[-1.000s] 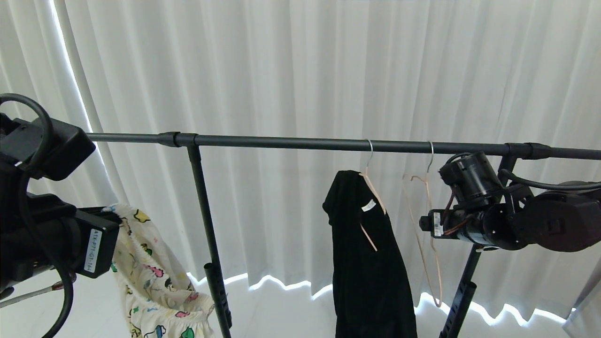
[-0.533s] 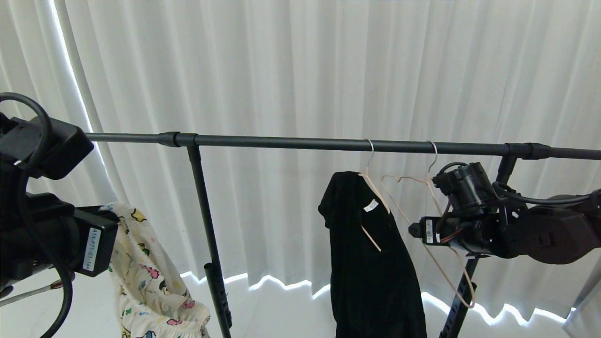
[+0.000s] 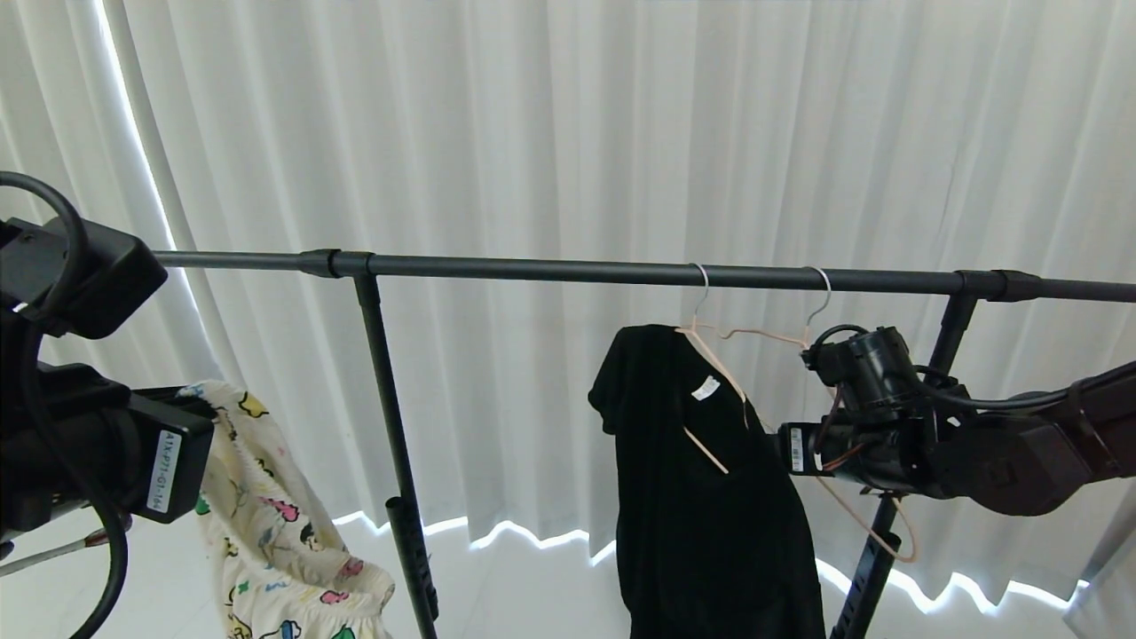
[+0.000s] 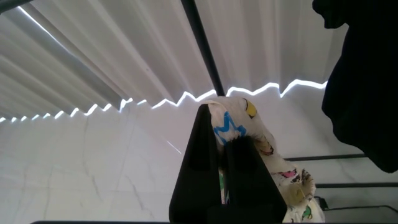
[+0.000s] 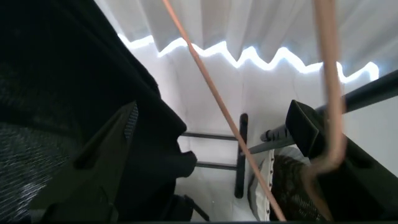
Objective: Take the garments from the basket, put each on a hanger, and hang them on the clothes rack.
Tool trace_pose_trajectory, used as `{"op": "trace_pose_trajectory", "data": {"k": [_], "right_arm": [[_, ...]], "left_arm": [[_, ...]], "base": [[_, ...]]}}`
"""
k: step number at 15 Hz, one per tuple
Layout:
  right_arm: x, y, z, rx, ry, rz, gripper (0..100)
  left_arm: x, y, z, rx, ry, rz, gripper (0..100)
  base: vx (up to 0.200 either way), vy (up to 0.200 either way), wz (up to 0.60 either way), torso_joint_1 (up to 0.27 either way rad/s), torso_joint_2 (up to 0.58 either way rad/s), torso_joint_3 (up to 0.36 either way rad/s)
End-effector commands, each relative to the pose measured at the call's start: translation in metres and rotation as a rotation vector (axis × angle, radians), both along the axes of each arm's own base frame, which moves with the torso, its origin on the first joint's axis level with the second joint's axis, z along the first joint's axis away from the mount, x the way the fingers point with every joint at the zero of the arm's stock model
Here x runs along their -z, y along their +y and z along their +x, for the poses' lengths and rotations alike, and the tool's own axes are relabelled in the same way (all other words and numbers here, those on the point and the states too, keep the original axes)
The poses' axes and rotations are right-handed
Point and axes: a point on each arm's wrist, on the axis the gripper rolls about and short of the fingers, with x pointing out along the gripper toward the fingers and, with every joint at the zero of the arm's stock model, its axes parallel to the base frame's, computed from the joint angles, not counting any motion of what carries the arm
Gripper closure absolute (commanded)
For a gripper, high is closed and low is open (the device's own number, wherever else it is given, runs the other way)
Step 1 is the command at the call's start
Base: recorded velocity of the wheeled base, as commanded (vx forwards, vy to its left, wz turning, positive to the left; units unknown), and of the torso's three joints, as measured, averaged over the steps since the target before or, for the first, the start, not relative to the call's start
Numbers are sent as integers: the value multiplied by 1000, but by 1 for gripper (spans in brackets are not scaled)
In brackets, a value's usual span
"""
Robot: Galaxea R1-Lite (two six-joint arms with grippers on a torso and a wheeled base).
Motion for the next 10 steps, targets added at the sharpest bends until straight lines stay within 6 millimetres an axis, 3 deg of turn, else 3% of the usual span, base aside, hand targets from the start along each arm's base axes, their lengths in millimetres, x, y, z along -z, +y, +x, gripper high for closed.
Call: {"op": "trace_pose_trajectory", "data": {"k": [1,10], "right_arm": [[-3,-1,-1,-7,-9,3,0],[-12,-5,-13,-36,-25,-14,0]], "left_arm": [[0,0,0,-1,1,2,100],[1,-1,1,9,5,15,100]], "base": [[0,0,0,0,0,0],[0,0,0,0,0,0]]}}
